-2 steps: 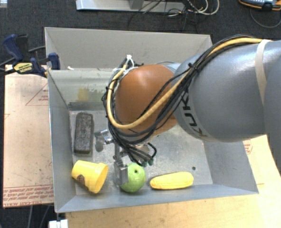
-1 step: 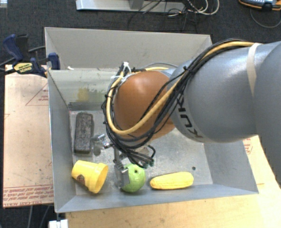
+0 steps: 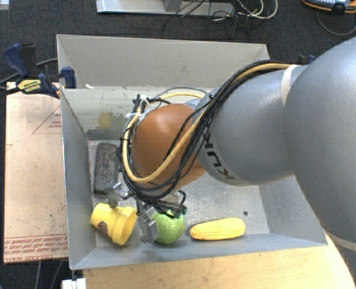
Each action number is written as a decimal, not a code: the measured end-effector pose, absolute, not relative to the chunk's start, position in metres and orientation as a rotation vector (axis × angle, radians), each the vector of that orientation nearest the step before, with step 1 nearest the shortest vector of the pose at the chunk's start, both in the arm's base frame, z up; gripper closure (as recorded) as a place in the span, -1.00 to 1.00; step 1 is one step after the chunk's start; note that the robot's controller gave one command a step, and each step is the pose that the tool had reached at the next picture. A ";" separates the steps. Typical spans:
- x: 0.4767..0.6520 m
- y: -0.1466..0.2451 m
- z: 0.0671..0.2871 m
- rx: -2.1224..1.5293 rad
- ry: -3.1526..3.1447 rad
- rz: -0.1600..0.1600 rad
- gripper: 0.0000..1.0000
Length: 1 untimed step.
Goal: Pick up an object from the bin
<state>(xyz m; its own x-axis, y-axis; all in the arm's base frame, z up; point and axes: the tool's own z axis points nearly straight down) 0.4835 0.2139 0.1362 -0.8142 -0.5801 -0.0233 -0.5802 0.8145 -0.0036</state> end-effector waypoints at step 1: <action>0.484 0.227 0.097 -0.710 3.030 0.013 -1.00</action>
Offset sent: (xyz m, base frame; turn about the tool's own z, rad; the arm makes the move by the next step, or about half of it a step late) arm 0.0100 0.0165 -0.0662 -0.0960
